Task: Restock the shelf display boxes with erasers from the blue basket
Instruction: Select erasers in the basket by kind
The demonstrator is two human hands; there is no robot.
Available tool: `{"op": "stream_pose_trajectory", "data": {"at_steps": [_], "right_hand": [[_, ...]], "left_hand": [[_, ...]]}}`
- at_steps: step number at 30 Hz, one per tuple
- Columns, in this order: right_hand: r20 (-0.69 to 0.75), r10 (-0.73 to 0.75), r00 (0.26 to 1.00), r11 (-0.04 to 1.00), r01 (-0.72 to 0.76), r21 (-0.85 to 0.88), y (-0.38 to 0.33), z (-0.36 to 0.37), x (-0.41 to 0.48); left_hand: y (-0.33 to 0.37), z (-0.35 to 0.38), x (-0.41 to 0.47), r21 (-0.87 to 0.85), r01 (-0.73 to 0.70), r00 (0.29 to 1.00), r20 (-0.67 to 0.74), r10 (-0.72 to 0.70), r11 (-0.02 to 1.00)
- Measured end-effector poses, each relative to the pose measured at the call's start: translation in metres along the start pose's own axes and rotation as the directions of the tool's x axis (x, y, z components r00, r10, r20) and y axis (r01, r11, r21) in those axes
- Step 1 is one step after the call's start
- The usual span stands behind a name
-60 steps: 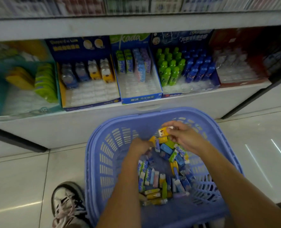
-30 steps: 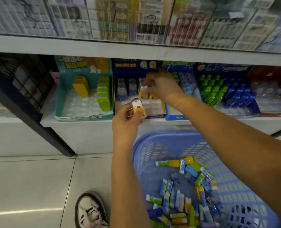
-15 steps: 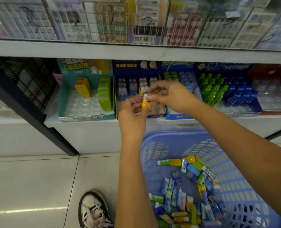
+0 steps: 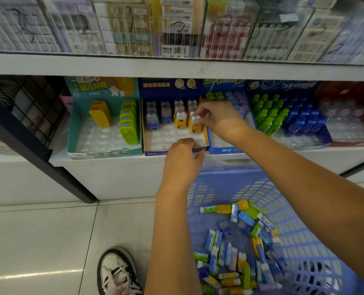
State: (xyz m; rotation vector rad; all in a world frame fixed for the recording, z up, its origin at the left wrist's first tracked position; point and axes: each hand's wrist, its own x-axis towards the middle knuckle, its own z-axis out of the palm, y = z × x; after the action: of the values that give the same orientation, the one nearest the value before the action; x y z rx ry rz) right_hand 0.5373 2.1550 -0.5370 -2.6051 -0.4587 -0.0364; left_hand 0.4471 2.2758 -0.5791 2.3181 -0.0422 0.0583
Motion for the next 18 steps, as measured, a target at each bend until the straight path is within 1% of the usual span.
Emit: {"op": "stream_pose_trajectory", "data": {"at_steps": [2, 4, 5, 7, 8, 9, 10, 11, 12, 13, 14, 15, 16, 17, 18], "right_hand": [[0.008, 0.024, 1.0, 0.999, -0.024, -0.042, -0.002, -0.001, 0.004], [0.018, 0.042, 0.999, 0.992, -0.039, -0.122, -0.005, -0.001, 0.007], [0.03, 0.053, 0.998, 0.986, -0.047, -0.159, -0.007, -0.002, 0.008], [0.043, 0.062, 0.997, 0.979, -0.053, -0.197, -0.008, -0.005, 0.006], [0.029, 0.047, 0.998, 0.979, -0.04, -0.201, -0.006, -0.007, 0.001], [-0.017, 0.016, 1.0, 0.984, -0.019, -0.179, -0.003, -0.01, -0.01], [-0.089, -0.021, 0.996, 0.992, 0.009, -0.128, 0.001, -0.012, -0.025], [-0.161, -0.045, 0.986, 0.997, 0.034, -0.067, 0.008, -0.012, -0.043], [-0.198, -0.039, 0.979, 0.999, 0.036, -0.019, 0.018, -0.011, -0.063], [-0.181, 0.004, 0.983, 1.0, -0.002, 0.013, 0.03, -0.006, -0.085], [-0.107, 0.078, 0.991, 0.997, -0.076, 0.026, 0.044, 0.001, -0.106], [0.014, 0.161, 0.987, 0.987, -0.161, 0.028, 0.06, 0.011, -0.126], [0.152, 0.242, 0.958, 0.97, -0.245, 0.003, 0.078, 0.023, -0.143], [0.266, 0.314, 0.911, 0.949, -0.307, -0.066, 0.096, 0.036, -0.159], [0.345, 0.382, 0.857, 0.924, -0.348, -0.157, 0.114, 0.05, -0.174]], "left_hand": [[-0.001, 0.001, 0.0, 0.003, -0.004, 1.0, 0.001, 0.004, 1.0], [-0.001, 0.001, -0.001, -0.002, -0.015, 1.0, -0.009, 0.015, 1.0], [0.001, 0.0, -0.001, -0.038, -0.025, 0.999, -0.034, 0.024, 0.999], [0.009, -0.003, -0.005, -0.189, -0.054, 0.992, -0.122, 0.031, 0.981], [0.014, -0.004, -0.008, -0.26, -0.076, 0.986, -0.162, 0.034, 0.963], [0.018, -0.005, -0.009, -0.307, -0.09, 0.985, -0.169, 0.038, 0.947], [0.02, -0.003, -0.01, -0.333, -0.081, 0.99, -0.136, 0.037, 0.939], [0.021, 0.001, -0.01, -0.343, -0.046, 0.997, -0.067, 0.025, 0.938], [0.02, 0.007, -0.01, -0.321, -0.003, 1.0, 0.021, 0.01, 0.947], [0.018, 0.016, -0.01, -0.267, 0.029, 0.994, 0.108, 0.0, 0.963], [0.016, 0.03, -0.009, -0.198, 0.053, 0.982, 0.191, -0.015, 0.979], [0.013, 0.046, -0.011, -0.135, 0.083, 0.963, 0.264, -0.045, 0.987], [0.01, 0.063, -0.014, -0.084, 0.114, 0.939, 0.335, -0.08, 0.99], [0.006, 0.082, -0.019, -0.046, 0.134, 0.908, 0.405, -0.104, 0.99], [0.002, 0.101, -0.026, -0.022, 0.141, 0.876, 0.469, -0.115, 0.99]]}}
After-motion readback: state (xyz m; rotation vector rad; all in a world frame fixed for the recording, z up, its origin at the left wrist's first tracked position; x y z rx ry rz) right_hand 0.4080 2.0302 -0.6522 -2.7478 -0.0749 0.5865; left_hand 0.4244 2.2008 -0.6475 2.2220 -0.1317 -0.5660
